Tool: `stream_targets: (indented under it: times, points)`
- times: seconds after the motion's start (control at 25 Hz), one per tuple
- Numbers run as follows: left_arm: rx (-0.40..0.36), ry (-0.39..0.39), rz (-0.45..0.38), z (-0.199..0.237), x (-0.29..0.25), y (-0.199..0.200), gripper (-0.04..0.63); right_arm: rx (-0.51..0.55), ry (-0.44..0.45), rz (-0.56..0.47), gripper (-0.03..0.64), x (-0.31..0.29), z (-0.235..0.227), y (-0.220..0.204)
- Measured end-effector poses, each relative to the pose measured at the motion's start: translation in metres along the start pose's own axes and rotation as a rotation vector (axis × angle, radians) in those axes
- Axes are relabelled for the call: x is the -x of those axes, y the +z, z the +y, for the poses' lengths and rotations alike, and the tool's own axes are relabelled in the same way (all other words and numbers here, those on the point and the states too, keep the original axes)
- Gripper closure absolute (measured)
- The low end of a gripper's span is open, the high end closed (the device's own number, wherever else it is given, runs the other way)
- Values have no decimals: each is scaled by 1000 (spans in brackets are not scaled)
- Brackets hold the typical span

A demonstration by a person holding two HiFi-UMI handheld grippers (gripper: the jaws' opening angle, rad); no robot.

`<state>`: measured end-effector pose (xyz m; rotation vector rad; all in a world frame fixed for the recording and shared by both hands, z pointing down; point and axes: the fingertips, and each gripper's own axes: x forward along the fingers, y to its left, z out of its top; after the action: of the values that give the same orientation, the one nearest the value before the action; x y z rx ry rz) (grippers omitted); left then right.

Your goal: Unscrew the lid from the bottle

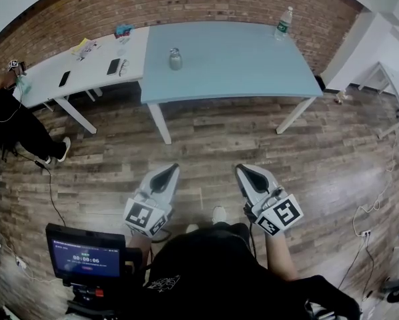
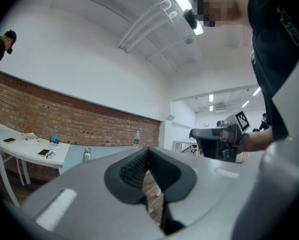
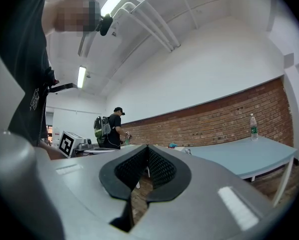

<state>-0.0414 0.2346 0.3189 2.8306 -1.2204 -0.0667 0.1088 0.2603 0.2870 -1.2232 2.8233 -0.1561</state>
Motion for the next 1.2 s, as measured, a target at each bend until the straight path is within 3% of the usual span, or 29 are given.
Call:
stream_targets:
  times: [0.56,0.84,1.0,1.2]
  points:
    - [13,6,-9,4,-48,8,597,-1,41,-26,615,-14,-48,14]
    - [67,0,-9,-1,-59,3,597,-15,78,-35,615,-15,-59,13]
    - [25,-11,-1,-27,-89,-13,597,-27,100,-49,615,2,-92,3]
    - [-4,-6,11,-38,-112,-6,597,-30,105,-46,615,6,-113,16]
